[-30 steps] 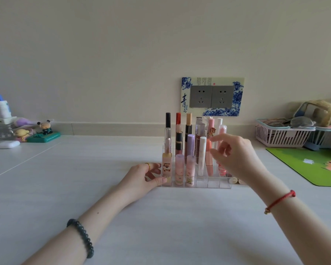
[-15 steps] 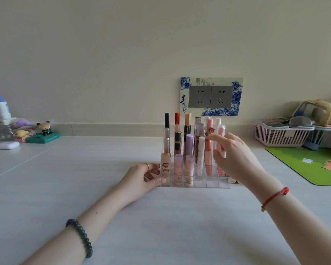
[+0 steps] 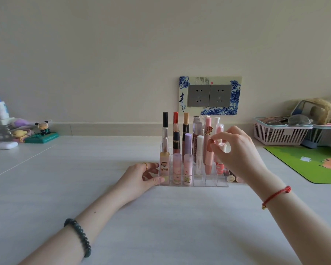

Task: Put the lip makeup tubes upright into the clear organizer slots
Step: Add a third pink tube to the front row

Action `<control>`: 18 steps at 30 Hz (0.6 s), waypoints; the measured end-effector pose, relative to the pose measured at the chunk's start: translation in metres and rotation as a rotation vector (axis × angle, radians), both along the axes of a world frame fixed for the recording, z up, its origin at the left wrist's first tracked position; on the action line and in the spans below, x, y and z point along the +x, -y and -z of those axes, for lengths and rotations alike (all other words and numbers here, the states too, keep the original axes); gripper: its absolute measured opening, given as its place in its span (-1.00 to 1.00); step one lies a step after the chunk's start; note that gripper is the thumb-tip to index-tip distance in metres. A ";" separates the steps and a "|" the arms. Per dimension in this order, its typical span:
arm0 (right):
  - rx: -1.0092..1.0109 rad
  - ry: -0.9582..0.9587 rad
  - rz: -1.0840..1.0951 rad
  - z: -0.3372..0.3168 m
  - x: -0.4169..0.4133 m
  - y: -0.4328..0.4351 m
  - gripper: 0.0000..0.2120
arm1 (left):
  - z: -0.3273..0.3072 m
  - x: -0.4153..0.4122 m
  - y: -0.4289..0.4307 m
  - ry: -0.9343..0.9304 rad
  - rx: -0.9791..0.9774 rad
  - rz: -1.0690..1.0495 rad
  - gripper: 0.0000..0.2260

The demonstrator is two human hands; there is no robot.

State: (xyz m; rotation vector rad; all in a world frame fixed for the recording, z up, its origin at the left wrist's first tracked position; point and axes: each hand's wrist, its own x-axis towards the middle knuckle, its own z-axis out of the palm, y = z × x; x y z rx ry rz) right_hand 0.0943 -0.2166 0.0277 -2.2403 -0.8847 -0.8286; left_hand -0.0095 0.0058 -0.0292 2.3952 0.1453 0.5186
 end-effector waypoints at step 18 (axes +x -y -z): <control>0.095 0.027 -0.034 -0.003 0.006 0.004 -0.82 | -0.002 -0.002 0.002 -0.016 -0.014 -0.007 -0.69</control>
